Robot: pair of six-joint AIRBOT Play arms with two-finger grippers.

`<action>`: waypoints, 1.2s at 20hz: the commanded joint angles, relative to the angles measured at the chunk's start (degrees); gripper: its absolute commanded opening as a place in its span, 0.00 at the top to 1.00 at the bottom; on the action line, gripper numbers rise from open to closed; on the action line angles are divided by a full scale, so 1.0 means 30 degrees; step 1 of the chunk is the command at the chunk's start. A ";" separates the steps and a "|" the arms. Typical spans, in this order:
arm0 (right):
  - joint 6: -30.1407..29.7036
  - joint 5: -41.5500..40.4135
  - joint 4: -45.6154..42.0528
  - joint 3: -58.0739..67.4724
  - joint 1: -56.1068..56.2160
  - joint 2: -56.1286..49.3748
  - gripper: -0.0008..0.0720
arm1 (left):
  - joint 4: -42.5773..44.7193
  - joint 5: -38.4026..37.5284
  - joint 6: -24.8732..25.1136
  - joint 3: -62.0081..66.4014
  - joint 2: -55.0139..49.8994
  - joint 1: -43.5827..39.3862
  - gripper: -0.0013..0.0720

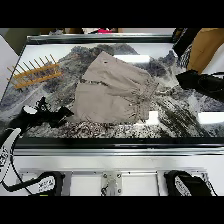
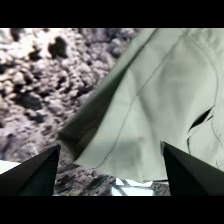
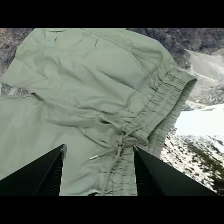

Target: Fold the clothes and pants, and hang the long-sleeved shirts on hangers.

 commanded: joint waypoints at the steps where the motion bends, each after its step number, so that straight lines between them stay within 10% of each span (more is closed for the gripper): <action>1: 0.0007 0.0007 0.0204 -0.0015 0.0015 0.0022 0.38 | -0.0306 0.1632 -0.0335 -0.0117 -0.0029 -0.0991 0.02; 6: 0.0007 0.0015 0.0197 -0.0015 0.0015 0.0117 0.38 | -0.0342 0.1253 -0.0867 -0.0117 -0.1122 -0.1814 0.02; 9: 0.0007 0.0095 0.0189 -0.0015 -0.0029 0.0204 0.38 | -0.0291 0.1610 -0.1093 -0.0117 -0.0991 -0.1851 0.76; 11: 0.0007 0.0539 -0.0197 -0.0015 -0.0029 0.0182 0.38 | -0.0277 0.1916 -0.1078 -0.0117 -0.0372 -0.1851 0.97; 18: 0.6921 0.3366 -0.5625 -0.4488 -0.0029 -0.0634 0.32 | -0.0095 -0.0036 0.0605 -0.0124 0.3009 -0.1858 0.97; 20: 0.8182 0.1894 -0.4823 -0.7373 -0.0022 -0.1443 0.03 | -0.0087 -0.0503 0.0787 -0.0124 0.3366 -0.1858 0.97; 24: 0.9092 -0.3854 0.0765 -1.1242 0.0138 -0.4102 0.03 | -0.0117 -0.0525 0.0787 -0.0124 0.3475 -0.1858 0.97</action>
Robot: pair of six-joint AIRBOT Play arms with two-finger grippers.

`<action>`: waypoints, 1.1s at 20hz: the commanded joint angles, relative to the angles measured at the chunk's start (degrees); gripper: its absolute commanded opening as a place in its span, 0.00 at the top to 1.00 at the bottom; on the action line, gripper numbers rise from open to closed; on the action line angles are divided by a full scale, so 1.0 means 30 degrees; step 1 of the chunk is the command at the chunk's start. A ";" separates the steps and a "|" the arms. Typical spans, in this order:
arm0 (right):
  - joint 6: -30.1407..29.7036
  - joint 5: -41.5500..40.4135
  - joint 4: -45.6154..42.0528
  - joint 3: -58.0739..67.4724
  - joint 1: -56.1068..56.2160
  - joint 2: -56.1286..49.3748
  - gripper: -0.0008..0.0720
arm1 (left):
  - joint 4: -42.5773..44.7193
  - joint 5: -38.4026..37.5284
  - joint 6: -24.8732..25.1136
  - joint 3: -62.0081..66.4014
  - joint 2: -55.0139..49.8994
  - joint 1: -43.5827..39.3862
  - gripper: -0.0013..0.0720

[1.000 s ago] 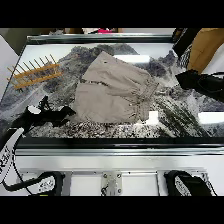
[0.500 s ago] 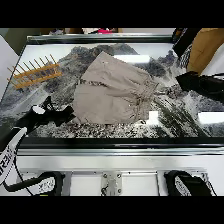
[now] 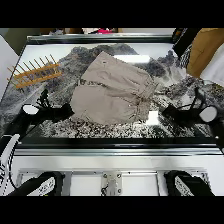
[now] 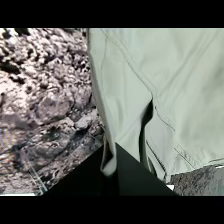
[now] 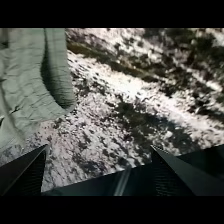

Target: Fold the clothes and pants, and hang the long-sleeved shirts on hangers.

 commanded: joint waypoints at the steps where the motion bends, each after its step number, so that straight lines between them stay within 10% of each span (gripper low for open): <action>1: 0.0546 -0.5049 0.4692 -0.2790 0.0452 -0.2273 0.03 | -0.0022 -0.0335 0.0248 0.0015 0.0240 -0.0007 0.97; 7: -0.2004 -1.0899 1.0280 -0.2739 0.3934 -0.5450 0.03 | -0.0022 -0.0342 0.0240 0.0015 0.0248 -0.0007 0.97; 14: -0.2164 -1.2313 1.0440 -0.2506 0.5173 -0.6725 0.07 | -0.0029 -0.0342 0.0240 0.0015 0.0248 -0.0007 0.97; 19: -0.3614 -1.2313 1.0440 -0.2506 0.5173 -0.6805 0.90 | -0.0029 -0.0335 0.0240 0.0015 0.0248 -0.0007 0.97; 22: -0.5435 -1.1927 1.0433 -0.2310 0.5078 -0.6594 0.96 | -0.0029 -0.0299 0.0233 0.0029 0.0342 0.0015 0.97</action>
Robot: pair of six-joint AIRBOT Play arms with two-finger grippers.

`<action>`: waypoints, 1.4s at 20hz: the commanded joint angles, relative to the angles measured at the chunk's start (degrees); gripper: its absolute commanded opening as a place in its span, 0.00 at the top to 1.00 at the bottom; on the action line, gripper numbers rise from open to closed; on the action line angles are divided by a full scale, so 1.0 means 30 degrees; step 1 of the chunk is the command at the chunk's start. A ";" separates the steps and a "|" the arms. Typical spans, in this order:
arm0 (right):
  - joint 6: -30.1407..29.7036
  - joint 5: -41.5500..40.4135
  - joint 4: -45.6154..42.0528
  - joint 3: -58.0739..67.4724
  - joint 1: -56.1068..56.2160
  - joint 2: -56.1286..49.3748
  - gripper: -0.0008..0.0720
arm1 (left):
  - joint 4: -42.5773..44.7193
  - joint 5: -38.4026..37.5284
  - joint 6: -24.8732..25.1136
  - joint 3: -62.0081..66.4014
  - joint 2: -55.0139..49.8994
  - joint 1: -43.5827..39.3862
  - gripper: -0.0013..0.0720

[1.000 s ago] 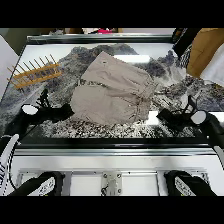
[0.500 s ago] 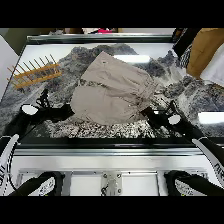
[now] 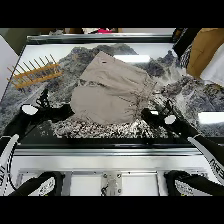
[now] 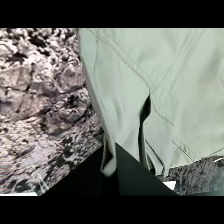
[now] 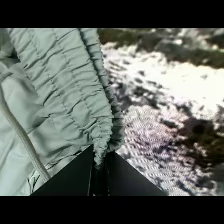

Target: Fold the clothes and pants, and hang the long-sleeved shirts on hangers.

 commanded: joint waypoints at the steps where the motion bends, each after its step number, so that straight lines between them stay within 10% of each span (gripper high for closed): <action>1: -0.2222 0.0554 0.0117 0.0430 -0.0182 0.0452 0.96 | 0.0007 0.0036 -0.0007 0.0102 0.0452 0.0102 0.97; 8: -0.3985 1.1278 -0.3381 0.9369 -0.2237 0.6324 0.96 | -0.0197 -0.3614 -0.0393 0.9129 0.7388 0.1333 0.97; 16: 0.3636 1.5686 -0.3526 1.6393 -0.2062 1.3471 0.96 | 0.0000 -0.1341 -0.0452 1.8163 1.1890 0.0073 0.97; 21: 0.9034 2.0553 -0.7271 1.6087 -0.2062 1.3435 0.96 | -0.0007 -0.2557 -0.0437 2.0014 0.8284 0.0087 0.97; 28: 0.5982 2.0036 -0.9719 1.4702 -0.2062 0.5763 0.96 | -0.0568 -0.2455 -0.0328 2.0021 -0.2149 -0.0780 0.97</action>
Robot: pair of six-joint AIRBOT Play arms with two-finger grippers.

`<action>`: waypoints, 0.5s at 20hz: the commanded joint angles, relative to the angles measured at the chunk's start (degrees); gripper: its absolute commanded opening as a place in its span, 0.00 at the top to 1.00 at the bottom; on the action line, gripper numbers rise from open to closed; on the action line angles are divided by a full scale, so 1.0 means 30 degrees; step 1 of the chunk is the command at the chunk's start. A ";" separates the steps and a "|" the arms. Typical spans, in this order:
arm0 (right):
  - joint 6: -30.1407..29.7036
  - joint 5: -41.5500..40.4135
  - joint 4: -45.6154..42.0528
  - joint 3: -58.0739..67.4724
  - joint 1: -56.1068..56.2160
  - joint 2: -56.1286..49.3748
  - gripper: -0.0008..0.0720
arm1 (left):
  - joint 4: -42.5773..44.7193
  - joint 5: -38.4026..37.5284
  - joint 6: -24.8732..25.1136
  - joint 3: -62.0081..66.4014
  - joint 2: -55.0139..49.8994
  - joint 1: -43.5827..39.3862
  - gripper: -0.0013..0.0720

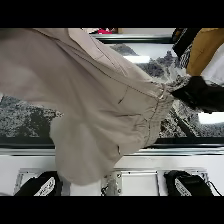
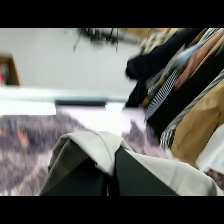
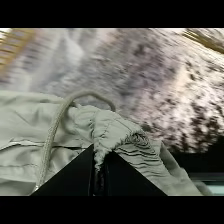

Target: Fold the clothes and pants, and hang the long-sleeved shirts on hangers.

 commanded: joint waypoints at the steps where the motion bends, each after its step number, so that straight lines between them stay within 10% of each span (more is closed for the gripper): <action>1: -0.1224 -0.1166 -0.0962 -0.0270 -0.0015 -0.4794 0.96 | -0.0335 0.0153 0.0284 0.0146 -0.5377 -0.0787 0.97; 10: -0.3541 -0.8939 0.2200 0.0823 -0.0160 -1.2655 0.96 | -0.0503 0.2273 0.0401 0.0146 -1.1941 -0.1603 0.97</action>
